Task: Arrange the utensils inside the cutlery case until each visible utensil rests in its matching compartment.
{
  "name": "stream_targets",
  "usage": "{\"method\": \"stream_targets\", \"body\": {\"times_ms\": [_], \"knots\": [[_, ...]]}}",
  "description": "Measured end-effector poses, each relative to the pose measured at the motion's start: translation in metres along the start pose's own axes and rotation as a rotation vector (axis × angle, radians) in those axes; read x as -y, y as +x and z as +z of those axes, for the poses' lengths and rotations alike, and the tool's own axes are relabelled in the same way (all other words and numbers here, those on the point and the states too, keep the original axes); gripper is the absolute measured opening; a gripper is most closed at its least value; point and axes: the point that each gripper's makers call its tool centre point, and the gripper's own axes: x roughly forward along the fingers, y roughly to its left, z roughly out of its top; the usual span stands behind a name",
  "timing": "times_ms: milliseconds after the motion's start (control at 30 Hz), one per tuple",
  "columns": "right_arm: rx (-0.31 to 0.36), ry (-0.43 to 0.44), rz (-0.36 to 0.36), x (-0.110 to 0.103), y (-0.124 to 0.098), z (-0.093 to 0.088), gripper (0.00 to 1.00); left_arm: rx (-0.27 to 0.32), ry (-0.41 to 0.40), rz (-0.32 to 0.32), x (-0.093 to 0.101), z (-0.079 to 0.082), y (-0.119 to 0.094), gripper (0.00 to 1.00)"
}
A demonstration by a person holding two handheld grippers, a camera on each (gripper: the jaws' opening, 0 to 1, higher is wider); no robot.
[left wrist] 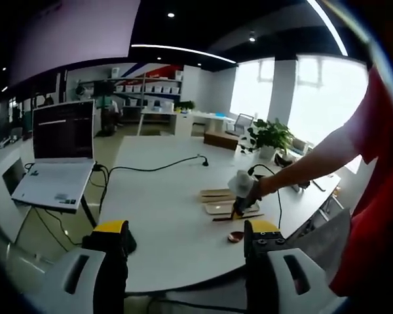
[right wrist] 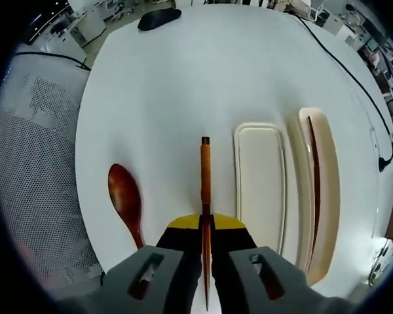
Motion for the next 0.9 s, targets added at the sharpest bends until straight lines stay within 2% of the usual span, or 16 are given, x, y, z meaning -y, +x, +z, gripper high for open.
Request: {"method": "stream_targets", "body": {"times_ms": [433, 667, 800, 900], "knots": [[0.028, 0.025, -0.006, 0.009, -0.020, 0.007, 0.00, 0.008, 0.011, -0.016, 0.006, 0.003, 0.002, 0.74], [0.032, 0.014, 0.006, 0.000, -0.026, 0.004, 0.00, 0.008, 0.011, -0.020, 0.006, 0.002, 0.000, 0.74], [0.033, 0.006, -0.004, 0.005, -0.031, 0.002, 0.00, 0.004, 0.014, -0.025, 0.008, 0.001, 0.000, 0.74], [0.044, 0.032, -0.010, 0.010, -0.036, 0.000, 0.00, 0.003, 0.018, -0.028, 0.009, 0.001, 0.002, 0.74]]}}
